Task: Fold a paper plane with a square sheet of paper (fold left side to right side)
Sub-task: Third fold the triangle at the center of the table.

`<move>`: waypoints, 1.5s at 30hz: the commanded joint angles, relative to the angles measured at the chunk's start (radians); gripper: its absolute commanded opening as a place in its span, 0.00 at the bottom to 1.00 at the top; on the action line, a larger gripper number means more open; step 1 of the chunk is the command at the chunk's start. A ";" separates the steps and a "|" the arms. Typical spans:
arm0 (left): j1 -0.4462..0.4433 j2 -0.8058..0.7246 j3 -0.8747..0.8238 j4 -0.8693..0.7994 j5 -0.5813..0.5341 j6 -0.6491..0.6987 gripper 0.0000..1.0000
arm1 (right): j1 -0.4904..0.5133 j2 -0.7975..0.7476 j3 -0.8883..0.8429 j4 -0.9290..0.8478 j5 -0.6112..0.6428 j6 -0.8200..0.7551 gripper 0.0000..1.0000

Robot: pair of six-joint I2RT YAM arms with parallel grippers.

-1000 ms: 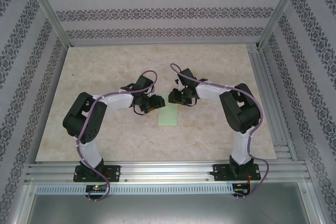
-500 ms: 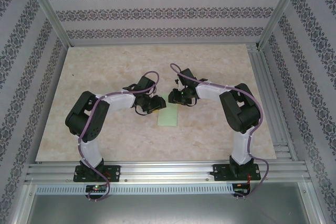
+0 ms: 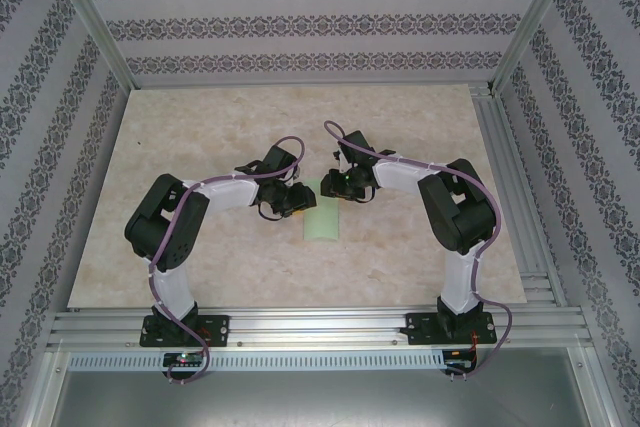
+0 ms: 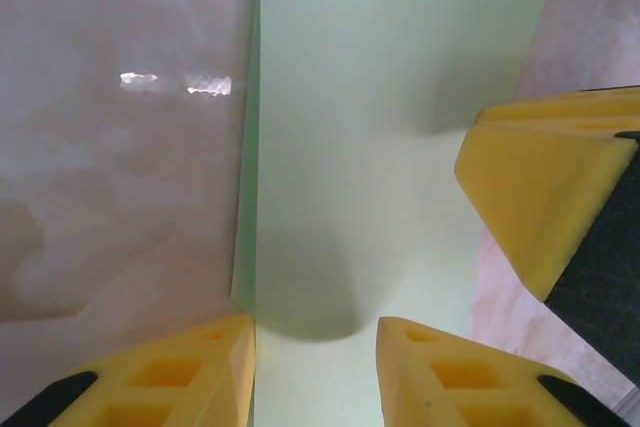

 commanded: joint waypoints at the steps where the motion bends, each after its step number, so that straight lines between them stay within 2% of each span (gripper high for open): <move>1: -0.009 -0.044 -0.003 0.018 0.005 -0.007 0.38 | -0.011 0.019 -0.012 0.007 -0.014 -0.018 0.35; 12: -0.010 -0.106 -0.032 -0.007 -0.024 -0.007 0.40 | -0.011 0.020 -0.012 0.008 -0.015 -0.017 0.35; 17: -0.009 -0.088 -0.046 -0.031 -0.068 -0.002 0.43 | -0.011 0.015 -0.013 0.007 -0.014 -0.019 0.35; 25: -0.010 -0.039 -0.034 -0.017 -0.049 0.004 0.43 | -0.011 0.011 -0.018 0.007 -0.016 -0.018 0.35; 38: -0.011 0.003 -0.034 0.038 0.017 -0.006 0.38 | -0.011 0.017 -0.015 0.007 -0.017 -0.018 0.35; 45: -0.013 -0.010 -0.031 0.023 0.004 -0.006 0.32 | -0.012 0.012 -0.015 0.006 -0.014 -0.019 0.36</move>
